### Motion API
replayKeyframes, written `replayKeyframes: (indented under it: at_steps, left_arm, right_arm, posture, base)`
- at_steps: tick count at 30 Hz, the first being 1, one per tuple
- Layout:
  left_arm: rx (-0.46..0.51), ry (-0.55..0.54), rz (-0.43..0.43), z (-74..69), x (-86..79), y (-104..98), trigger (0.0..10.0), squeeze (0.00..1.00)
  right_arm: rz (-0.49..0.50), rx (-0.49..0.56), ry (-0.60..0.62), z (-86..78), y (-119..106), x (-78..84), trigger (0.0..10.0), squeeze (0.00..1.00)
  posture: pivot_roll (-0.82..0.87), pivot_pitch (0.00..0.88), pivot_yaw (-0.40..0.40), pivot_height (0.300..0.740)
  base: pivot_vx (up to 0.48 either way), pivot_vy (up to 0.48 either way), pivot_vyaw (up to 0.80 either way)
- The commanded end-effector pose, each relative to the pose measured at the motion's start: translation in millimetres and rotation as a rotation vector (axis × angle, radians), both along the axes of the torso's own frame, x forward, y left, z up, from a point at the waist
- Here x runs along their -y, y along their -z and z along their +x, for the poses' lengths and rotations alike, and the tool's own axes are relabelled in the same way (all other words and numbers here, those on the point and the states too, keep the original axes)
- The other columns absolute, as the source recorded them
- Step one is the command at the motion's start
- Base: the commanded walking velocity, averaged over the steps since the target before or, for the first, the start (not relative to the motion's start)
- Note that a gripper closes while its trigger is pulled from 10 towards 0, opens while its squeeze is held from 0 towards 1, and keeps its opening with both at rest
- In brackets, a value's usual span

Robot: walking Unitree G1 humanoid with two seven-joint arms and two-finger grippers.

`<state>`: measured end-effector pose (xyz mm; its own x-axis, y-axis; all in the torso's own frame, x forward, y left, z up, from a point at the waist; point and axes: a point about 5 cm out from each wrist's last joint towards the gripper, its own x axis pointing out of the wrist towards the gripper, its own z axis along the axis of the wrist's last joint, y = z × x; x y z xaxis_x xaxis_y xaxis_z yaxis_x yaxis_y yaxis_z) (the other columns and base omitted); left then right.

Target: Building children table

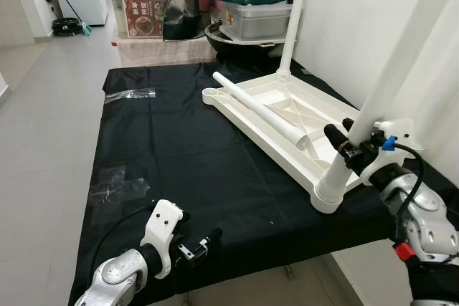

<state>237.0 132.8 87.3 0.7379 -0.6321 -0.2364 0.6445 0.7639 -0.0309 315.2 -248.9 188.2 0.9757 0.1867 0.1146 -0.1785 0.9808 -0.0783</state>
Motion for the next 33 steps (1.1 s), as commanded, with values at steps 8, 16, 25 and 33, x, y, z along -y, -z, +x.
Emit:
replayKeyframes:
  at_steps: [8, 16, 25, 33]
  left_arm:
    - [-0.018, -0.002, 0.004, -1.5, 2.7, 5.6, 10.0, 0.00]
    - [-0.020, -0.015, 0.007, -1.9, 2.6, 7.0, 10.0, 0.00]
    - [-0.016, -0.025, 0.008, -1.8, 2.6, 6.7, 10.0, 0.00]
    - [-0.016, -0.027, 0.008, -1.6, 3.5, 6.4, 10.0, 0.00]
  right_arm:
    - [0.021, -0.246, 0.203, -1.8, 37.7, -14.2, 0.0, 0.00]
    - [0.120, -0.330, 0.533, -6.2, 56.0, -11.9, 0.0, 0.00]
    - [0.130, -0.327, 0.746, -20.4, 60.0, -17.4, 0.0, 0.00]
    - [0.102, -0.305, 0.757, -16.8, 50.7, -21.5, 0.0, 0.00]
  posture:
    - [-0.01, 0.000, -0.070, 0.740]
    - [0.00, 0.000, -0.085, 0.740]
    - [0.00, 0.000, -0.091, 0.740]
    - [0.00, 0.000, -0.094, 0.740]
  base:
    - [0.000, 0.000, 0.00]
    - [0.000, 0.000, 0.00]
    - [0.000, 0.000, 0.00]
    - [0.000, 0.000, 0.00]
